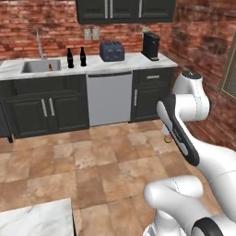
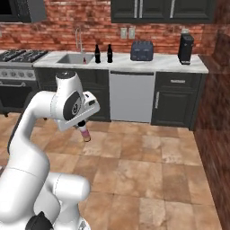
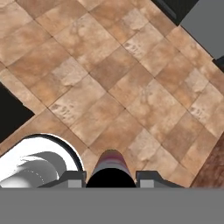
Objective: Place the large bottle from the dining counter next to the other large bottle outside the sink, and place the small bottle from the dining counter next to the other small bottle inside the sink.
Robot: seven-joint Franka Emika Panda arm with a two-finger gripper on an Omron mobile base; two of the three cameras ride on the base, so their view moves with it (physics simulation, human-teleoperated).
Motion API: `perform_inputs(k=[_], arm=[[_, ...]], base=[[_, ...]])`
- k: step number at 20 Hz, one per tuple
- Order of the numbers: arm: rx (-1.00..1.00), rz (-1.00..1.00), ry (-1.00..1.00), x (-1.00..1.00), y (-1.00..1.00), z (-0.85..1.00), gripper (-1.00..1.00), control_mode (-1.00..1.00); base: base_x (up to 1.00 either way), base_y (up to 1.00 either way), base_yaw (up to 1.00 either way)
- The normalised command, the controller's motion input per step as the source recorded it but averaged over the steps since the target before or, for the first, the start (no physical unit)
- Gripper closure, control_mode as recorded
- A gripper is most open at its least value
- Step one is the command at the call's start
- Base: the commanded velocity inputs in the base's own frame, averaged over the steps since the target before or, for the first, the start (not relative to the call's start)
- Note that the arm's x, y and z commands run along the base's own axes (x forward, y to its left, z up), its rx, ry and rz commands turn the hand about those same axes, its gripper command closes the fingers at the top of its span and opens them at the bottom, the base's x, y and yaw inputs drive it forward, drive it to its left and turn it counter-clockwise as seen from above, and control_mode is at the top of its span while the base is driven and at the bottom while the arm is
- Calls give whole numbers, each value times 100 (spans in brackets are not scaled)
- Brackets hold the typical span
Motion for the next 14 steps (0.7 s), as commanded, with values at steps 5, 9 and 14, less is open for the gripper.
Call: perform_inputs(k=[5,9,14], arm=[[0,0,0,0,0,0,100,100],[0,0,0,0,0,0,100,100],[0,0,0,0,0,0,100,100]], base=[[61,-7,0],[57,-5,0],[55,-4,0]])
